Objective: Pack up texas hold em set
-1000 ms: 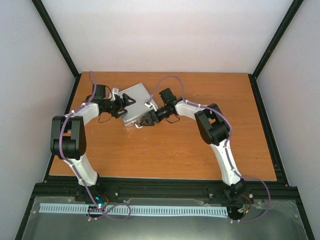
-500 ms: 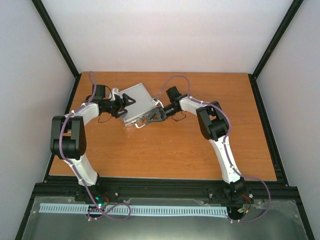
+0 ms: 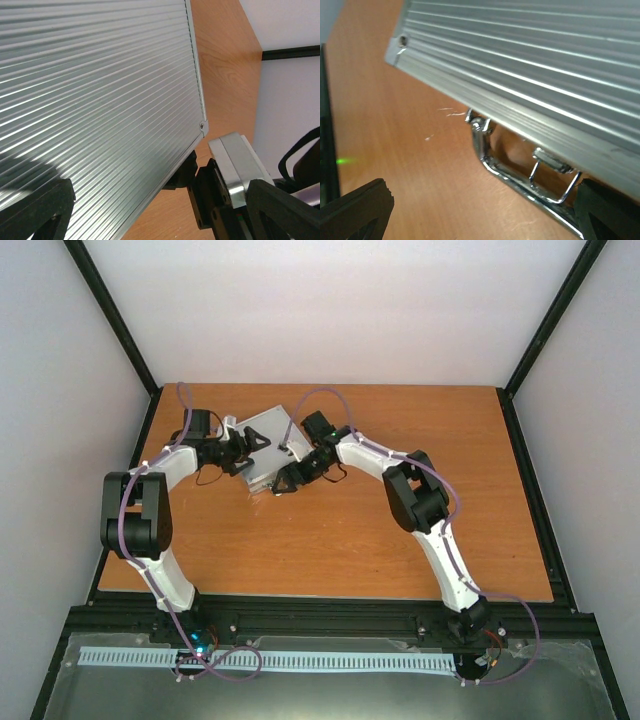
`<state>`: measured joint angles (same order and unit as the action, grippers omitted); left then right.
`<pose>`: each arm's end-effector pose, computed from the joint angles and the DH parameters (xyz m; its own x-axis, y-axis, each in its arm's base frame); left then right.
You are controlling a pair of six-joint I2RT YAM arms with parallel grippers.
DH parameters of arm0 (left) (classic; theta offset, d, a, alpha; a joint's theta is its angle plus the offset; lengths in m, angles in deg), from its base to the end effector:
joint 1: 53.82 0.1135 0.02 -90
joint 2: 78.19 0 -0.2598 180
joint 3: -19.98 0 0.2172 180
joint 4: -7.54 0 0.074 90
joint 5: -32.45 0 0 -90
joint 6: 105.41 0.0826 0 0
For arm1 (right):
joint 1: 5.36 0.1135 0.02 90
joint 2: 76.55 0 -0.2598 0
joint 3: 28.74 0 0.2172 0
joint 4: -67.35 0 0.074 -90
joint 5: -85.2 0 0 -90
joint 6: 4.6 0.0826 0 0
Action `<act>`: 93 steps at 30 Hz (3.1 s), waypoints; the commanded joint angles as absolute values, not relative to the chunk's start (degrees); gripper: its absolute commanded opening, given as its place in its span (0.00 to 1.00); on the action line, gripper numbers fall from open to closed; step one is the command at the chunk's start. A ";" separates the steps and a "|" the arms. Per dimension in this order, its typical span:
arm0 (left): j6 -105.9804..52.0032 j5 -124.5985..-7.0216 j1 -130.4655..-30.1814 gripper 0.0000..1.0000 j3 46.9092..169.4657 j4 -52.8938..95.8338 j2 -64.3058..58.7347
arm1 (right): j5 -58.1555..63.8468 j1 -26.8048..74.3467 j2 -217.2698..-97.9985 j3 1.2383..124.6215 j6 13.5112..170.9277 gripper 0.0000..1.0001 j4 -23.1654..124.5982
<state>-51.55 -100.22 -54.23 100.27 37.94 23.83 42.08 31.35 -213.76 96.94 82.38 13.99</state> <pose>0.3582 -0.0585 0.1808 -0.8860 -0.4273 -0.1802 -0.1253 0.5947 -0.7941 0.3478 0.3346 0.1284 -0.6903 -0.5596 -0.4586 -0.6942 0.3338 0.6377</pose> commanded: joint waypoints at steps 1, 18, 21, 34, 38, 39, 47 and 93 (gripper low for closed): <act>-50.58 -94.96 -54.00 0.97 98.21 46.25 25.89 | 26.38 35.01 -214.48 98.41 83.21 1.00 17.43; -50.89 -95.34 -53.97 0.97 97.20 44.65 27.56 | 45.85 33.99 -217.47 89.51 78.35 1.00 26.62; -51.22 -95.50 -54.00 0.97 96.94 44.08 28.07 | 62.02 32.01 -219.98 90.51 77.39 0.99 24.81; -51.17 -95.59 -53.95 0.97 97.92 44.45 28.60 | 89.40 28.16 -226.89 106.84 51.15 0.98 -8.65; -50.97 -95.73 -54.00 0.97 98.95 45.29 28.52 | 92.11 27.58 -225.35 106.72 48.54 0.98 -11.14; -50.88 -95.66 -53.96 0.97 99.27 45.60 28.39 | 91.96 27.46 -225.58 108.00 45.97 0.98 -14.33; -50.41 -95.46 -53.95 0.97 103.36 49.36 24.74 | 92.15 25.10 -222.85 108.33 28.33 0.95 -35.03; -49.14 -87.42 -49.83 0.40 156.98 64.71 45.48 | 25.96 33.09 -189.01 70.42 100.82 0.03 33.14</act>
<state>-48.95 -88.36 -50.23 152.90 64.76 43.02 21.53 32.71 -188.97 71.41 97.39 16.24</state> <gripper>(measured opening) 0.627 0.033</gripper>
